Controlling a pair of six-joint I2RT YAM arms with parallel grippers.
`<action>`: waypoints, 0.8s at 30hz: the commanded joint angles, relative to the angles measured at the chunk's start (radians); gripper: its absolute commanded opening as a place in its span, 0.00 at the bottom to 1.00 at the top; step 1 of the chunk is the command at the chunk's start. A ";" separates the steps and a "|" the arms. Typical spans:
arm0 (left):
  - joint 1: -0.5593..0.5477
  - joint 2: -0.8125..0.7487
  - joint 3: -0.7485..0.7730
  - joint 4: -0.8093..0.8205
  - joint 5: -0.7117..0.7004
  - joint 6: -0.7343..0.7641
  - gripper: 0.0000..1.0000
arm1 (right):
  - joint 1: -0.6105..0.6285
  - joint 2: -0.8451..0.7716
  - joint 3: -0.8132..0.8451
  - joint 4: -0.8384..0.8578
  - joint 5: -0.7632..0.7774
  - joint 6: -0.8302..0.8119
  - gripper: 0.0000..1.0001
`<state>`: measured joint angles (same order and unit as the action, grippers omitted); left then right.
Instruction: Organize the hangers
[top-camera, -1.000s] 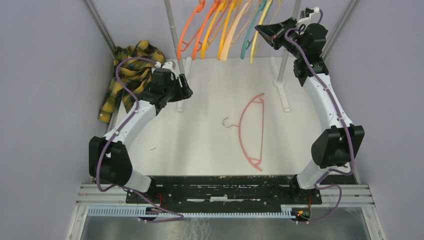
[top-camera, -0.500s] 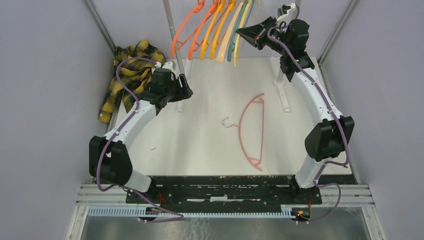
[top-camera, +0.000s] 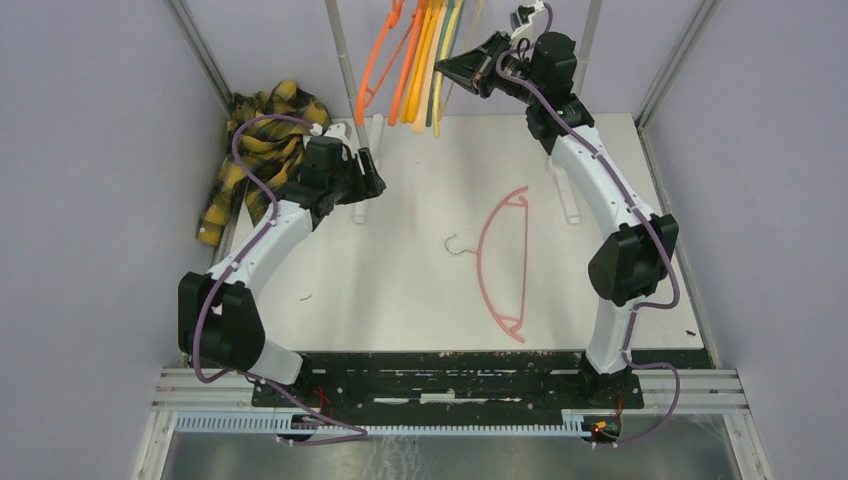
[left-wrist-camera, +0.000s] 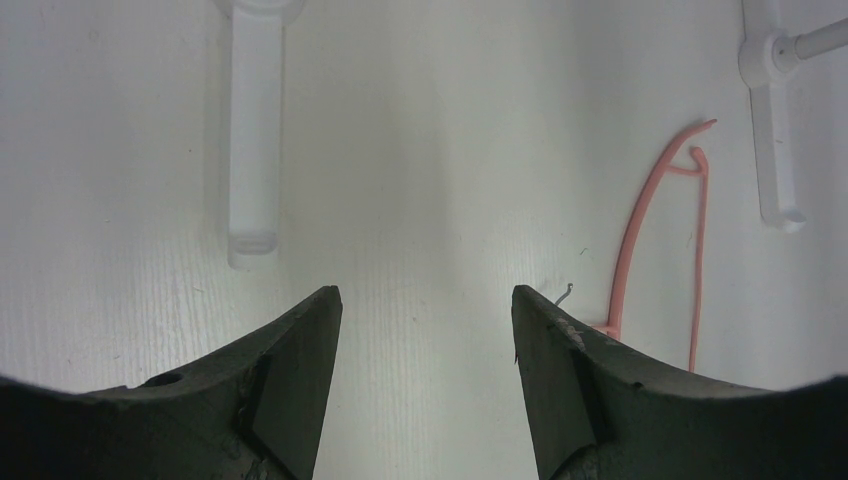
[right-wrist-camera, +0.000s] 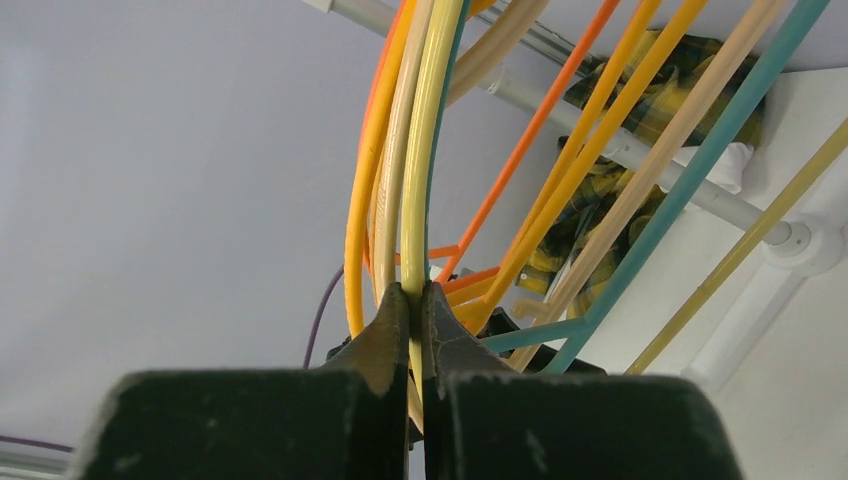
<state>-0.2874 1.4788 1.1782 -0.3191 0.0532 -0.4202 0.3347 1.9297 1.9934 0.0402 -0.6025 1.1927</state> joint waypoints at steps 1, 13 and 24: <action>0.007 -0.001 0.030 0.031 -0.013 0.060 0.70 | 0.006 -0.010 0.001 -0.062 -0.032 -0.027 0.01; 0.007 -0.007 0.023 0.020 -0.023 0.061 0.70 | 0.005 -0.309 -0.219 -0.135 0.177 -0.346 0.82; 0.007 0.009 0.010 0.031 -0.026 0.058 0.70 | 0.009 -0.652 -0.531 -0.326 0.335 -0.653 0.96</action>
<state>-0.2871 1.4788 1.1782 -0.3191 0.0433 -0.4198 0.3359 1.3655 1.5364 -0.1658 -0.3607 0.7284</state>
